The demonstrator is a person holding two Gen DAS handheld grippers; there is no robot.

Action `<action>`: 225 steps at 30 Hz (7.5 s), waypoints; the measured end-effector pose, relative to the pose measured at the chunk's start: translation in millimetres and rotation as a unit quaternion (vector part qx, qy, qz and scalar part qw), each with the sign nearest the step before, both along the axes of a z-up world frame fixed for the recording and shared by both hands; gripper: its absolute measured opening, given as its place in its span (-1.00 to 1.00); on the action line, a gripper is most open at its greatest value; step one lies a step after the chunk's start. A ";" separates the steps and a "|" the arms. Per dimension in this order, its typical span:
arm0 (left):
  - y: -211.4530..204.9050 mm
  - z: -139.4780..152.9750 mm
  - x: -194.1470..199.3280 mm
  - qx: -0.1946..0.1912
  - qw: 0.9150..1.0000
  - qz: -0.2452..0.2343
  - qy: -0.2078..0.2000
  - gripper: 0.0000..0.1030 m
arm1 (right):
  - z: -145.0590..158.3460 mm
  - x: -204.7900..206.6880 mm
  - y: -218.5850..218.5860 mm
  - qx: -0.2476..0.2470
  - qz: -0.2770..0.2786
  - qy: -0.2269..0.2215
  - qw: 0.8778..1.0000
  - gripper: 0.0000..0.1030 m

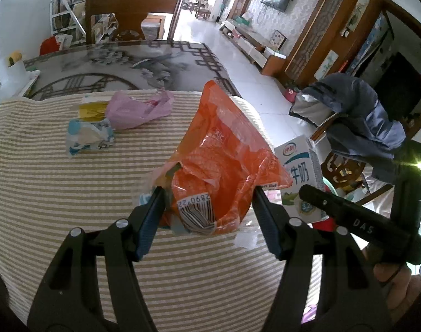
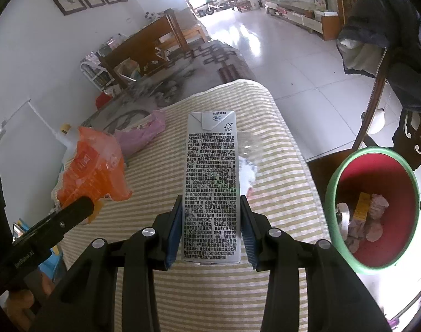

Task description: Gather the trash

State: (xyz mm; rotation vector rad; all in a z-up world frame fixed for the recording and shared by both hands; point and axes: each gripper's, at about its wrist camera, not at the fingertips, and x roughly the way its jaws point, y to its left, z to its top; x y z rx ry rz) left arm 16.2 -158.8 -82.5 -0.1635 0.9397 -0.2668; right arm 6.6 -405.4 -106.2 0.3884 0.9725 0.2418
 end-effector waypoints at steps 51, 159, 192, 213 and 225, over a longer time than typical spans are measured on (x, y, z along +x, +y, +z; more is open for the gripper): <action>-264.4 -46.4 32.1 0.011 0.973 -0.222 0.067 0.51 | -47.0 -59.5 -251.5 0.049 -0.245 0.049 0.967 0.19; 152.4 -31.5 17.6 -0.048 0.998 -0.014 0.025 -0.77 | -35.9 -9.9 116.5 -0.038 -0.053 0.055 0.996 0.15; 132.7 -26.7 12.0 -0.041 0.999 -0.027 0.020 -0.77 | -37.0 -19.5 98.2 -0.030 -0.071 0.059 0.995 0.15; 96.1 -90.3 65.9 0.058 0.993 -0.065 0.080 -0.45 | -40.0 -23.3 78.3 -0.025 -0.085 0.064 0.994 0.15; 78.8 -23.7 30.5 0.017 0.998 -0.065 0.013 -0.47 | -38.2 -14.5 68.6 -0.016 -0.081 0.059 0.995 0.15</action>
